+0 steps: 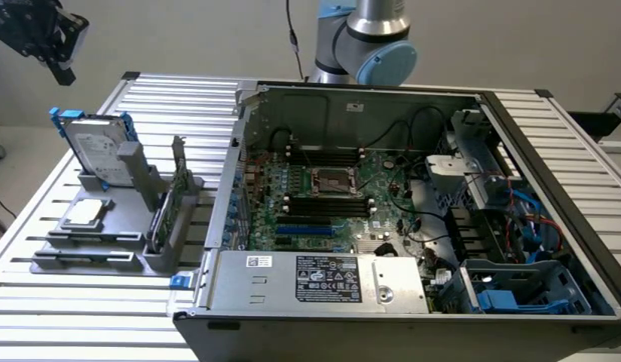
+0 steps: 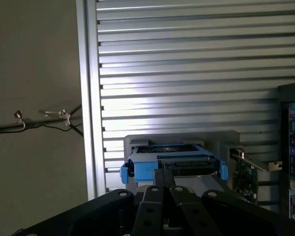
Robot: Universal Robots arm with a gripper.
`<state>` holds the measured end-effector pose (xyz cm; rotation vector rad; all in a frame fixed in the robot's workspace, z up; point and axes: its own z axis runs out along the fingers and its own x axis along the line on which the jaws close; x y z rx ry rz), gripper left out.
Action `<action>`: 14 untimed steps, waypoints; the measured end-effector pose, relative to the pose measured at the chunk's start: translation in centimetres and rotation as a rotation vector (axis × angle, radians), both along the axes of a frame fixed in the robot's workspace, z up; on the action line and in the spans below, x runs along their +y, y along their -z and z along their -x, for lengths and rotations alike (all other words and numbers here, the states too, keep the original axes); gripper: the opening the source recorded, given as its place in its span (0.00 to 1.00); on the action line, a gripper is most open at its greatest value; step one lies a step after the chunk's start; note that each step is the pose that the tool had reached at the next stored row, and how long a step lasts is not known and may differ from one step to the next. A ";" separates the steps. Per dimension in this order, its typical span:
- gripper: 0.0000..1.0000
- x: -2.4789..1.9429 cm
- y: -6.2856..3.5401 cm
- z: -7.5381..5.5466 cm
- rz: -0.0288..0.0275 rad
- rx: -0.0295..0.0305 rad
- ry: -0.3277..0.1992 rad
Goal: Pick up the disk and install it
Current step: 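Pick up the disk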
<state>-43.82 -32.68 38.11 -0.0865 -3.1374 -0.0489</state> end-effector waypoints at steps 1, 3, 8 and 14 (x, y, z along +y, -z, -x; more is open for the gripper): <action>0.11 0.00 0.00 0.0 0.0000 0.0000 0.000; 0.11 0.02 0.01 0.1 0.0000 -0.0004 -0.004; 0.11 0.02 0.04 0.1 -0.0001 -0.0005 -0.088; 0.11 0.02 0.13 0.1 -0.0001 -0.0004 -0.196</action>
